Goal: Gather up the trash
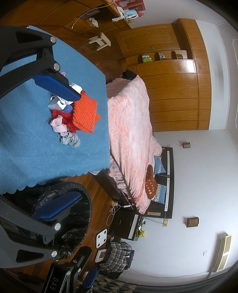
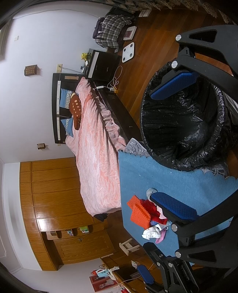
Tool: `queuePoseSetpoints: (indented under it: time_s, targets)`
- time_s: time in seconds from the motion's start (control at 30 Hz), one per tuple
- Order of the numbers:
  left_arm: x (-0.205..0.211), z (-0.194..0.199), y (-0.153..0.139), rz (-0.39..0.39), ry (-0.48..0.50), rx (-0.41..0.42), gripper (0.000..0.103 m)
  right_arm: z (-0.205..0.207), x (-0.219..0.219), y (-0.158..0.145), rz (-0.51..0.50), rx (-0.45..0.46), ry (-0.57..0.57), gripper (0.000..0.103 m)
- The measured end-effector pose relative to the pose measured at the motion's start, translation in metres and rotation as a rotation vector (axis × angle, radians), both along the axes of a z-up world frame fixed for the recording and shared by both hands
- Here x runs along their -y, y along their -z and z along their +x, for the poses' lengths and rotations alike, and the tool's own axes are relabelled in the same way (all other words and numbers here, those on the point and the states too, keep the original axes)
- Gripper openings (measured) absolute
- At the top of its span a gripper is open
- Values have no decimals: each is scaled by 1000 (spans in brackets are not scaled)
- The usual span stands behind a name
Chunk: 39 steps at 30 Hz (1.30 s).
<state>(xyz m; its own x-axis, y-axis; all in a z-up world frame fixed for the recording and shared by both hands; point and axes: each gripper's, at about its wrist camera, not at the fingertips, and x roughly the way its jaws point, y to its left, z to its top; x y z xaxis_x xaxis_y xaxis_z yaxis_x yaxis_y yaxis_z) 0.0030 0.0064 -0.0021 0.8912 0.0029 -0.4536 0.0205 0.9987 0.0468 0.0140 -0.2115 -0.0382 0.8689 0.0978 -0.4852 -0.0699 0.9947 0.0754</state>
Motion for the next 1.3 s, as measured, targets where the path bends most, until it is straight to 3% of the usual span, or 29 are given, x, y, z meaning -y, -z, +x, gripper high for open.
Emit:
queuePoseSetpoints:
  time_s: [0.5,0.73,1.03,1.3]
  targets:
    - [-4,2,9,-5,-3,-5,97,3,-4,2,0,-1,-3,98]
    - [-20,9,28,14,-35,-5,97,17,-28,15,13,3,-35,98]
    - [-74,29,55,21,-135,-44,97,43,-72,38,38,45,-127,98]
    - [-118,57,89,38,-224,-71,97,80,-115,66,39,-2,-164,98]
